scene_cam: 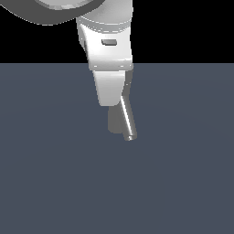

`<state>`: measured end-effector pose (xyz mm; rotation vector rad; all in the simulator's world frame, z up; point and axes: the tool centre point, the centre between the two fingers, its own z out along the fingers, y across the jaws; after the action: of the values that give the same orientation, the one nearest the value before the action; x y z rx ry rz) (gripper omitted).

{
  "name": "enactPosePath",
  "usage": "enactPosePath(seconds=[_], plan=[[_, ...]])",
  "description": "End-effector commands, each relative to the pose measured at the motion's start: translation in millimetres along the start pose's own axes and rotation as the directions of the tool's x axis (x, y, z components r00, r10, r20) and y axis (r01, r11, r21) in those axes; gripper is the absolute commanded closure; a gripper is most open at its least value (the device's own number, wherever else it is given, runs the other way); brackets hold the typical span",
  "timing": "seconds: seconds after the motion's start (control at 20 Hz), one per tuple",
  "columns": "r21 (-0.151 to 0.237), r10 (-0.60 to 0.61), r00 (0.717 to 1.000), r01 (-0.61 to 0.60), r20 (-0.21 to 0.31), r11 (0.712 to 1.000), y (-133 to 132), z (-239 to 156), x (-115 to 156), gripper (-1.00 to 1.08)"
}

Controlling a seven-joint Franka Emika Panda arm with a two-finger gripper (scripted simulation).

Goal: Turn on the faucet by rotating a designated handle.

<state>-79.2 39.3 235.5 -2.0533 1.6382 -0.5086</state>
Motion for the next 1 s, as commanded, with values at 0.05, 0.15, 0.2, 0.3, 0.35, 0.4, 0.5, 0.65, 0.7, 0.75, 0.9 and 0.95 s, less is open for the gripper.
enactPosePath(seconds=[0.05, 0.15, 0.2, 0.3, 0.35, 0.4, 0.5, 0.65, 0.7, 0.75, 0.9, 0.95], plan=[[-0.005, 0.017, 1.000, -0.017, -0.013, 1.000, 6.7, 0.6, 12.0, 1.08], [-0.005, 0.018, 1.000, -0.018, -0.013, 1.000, 8.4, 0.6, 13.4, 1.08], [-0.005, 0.018, 1.000, -0.018, -0.013, 1.000, 9.3, 0.5, 14.0, 1.08], [-0.005, 0.018, 1.000, -0.018, -0.013, 1.000, 11.0, 0.5, 15.4, 1.08], [-0.005, 0.018, 1.000, -0.018, -0.013, 1.000, 11.9, 0.5, 16.0, 1.08], [-0.006, 0.019, 1.000, -0.019, -0.013, 1.000, 12.8, 0.6, 17.0, 1.08], [-0.006, 0.019, 1.000, -0.019, -0.013, 1.000, 14.5, 0.5, 18.2, 1.08], [-0.006, 0.019, 1.000, -0.019, -0.013, 1.000, 17.2, 0.5, 20.4, 1.08], [-0.006, 0.019, 1.000, -0.019, -0.013, 1.000, 18.1, 0.4, 21.0, 1.08], [-0.006, 0.020, 1.000, -0.020, -0.014, 1.000, 19.1, 0.6, 22.0, 1.08], [-0.006, 0.020, 1.000, -0.020, -0.014, 1.000, 21.8, 0.4, 24.0, 1.08], [-0.007, 0.021, 1.000, -0.021, -0.014, 1.000, 22.8, 0.5, 25.0, 1.08]])
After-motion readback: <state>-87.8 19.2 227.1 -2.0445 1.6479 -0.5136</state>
